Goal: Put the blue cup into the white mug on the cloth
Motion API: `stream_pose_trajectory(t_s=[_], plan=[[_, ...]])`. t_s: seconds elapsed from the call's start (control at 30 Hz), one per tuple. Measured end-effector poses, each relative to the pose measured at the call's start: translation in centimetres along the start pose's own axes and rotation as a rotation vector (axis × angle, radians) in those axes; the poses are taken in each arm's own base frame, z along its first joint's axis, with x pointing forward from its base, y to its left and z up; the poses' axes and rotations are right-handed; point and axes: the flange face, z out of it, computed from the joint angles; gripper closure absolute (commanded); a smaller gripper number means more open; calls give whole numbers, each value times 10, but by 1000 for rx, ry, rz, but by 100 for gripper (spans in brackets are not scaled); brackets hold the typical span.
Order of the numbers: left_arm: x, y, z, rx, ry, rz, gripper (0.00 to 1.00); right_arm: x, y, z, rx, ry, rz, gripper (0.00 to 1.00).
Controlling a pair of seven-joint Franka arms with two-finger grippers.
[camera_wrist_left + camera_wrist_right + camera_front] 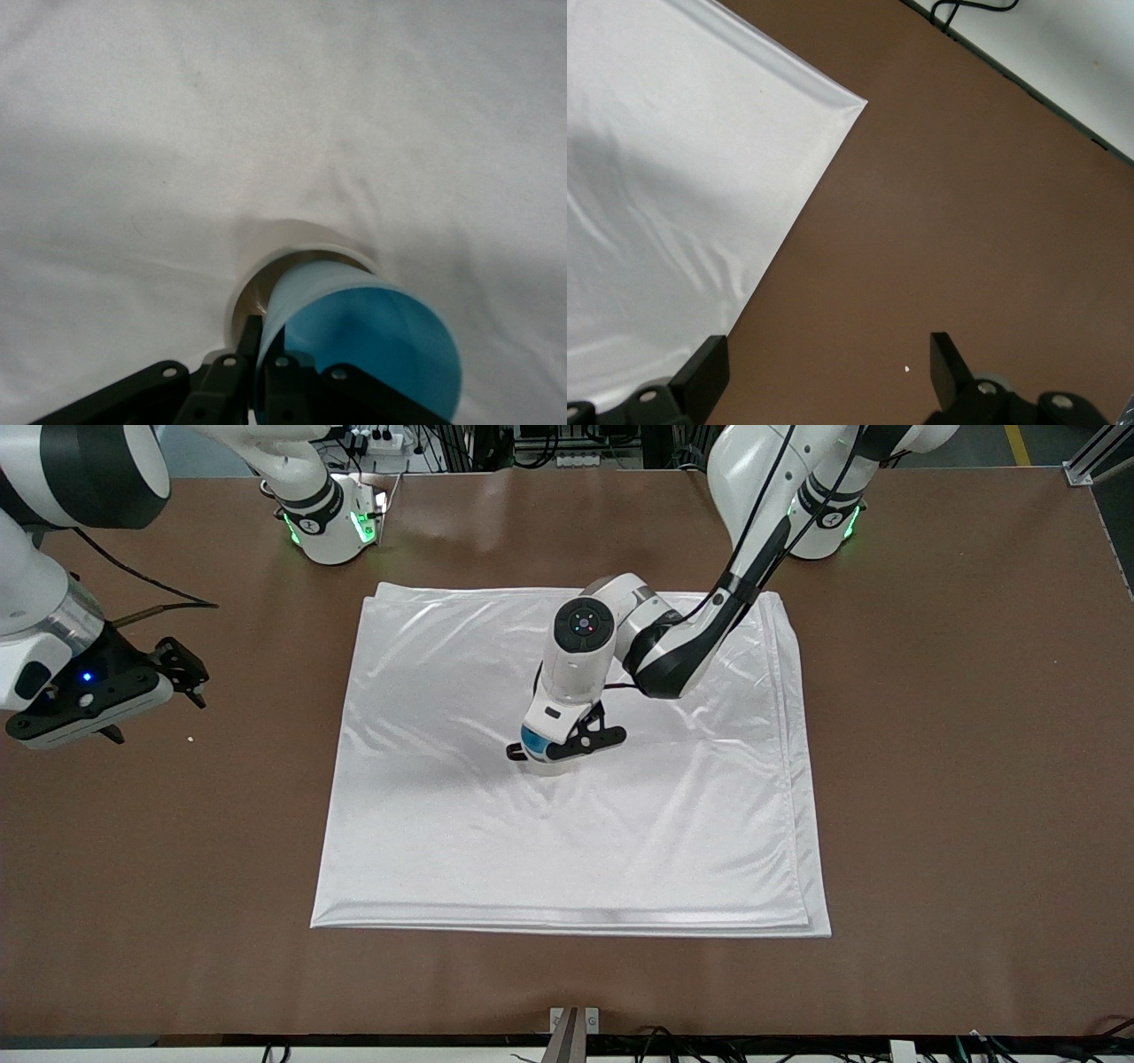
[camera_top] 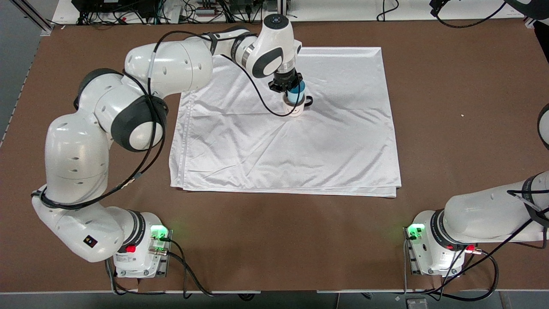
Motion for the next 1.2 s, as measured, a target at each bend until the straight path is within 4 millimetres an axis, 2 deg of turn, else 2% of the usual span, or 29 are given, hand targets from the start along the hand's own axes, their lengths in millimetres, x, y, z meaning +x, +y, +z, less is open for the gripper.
stream_pose_trajectory(t_s=[0.27, 0.47, 0.5, 0.6, 0.67, 0.7, 0.8, 0.93, 1.2], plan=[[13, -10, 16, 28, 5, -17, 100, -10, 19, 8, 9, -26, 129, 0], [14, -11, 17, 31, 6, -18, 100, -20, 29, 10, 16, -53, 211, 0], [14, -11, 17, 31, 6, -17, 91, -22, 32, 10, 17, -58, 224, 0], [13, -11, 17, 32, 6, -16, 43, -28, 41, 12, 30, -64, 257, 0], [13, -10, 18, 32, 6, -16, 22, -32, 46, 13, 52, -60, 285, 0], [13, -11, 18, 33, 6, -16, 15, -34, 49, 14, 60, -58, 301, 0], [13, -11, 20, 35, 4, -16, 8, -38, 56, 15, 76, -57, 350, 0], [12, -11, 22, 37, 3, -15, 5, -41, 57, 19, 82, -66, 427, 0], [13, -8, 19, 29, 7, -14, 4, -47, 33, 21, 64, -49, 478, 0]])
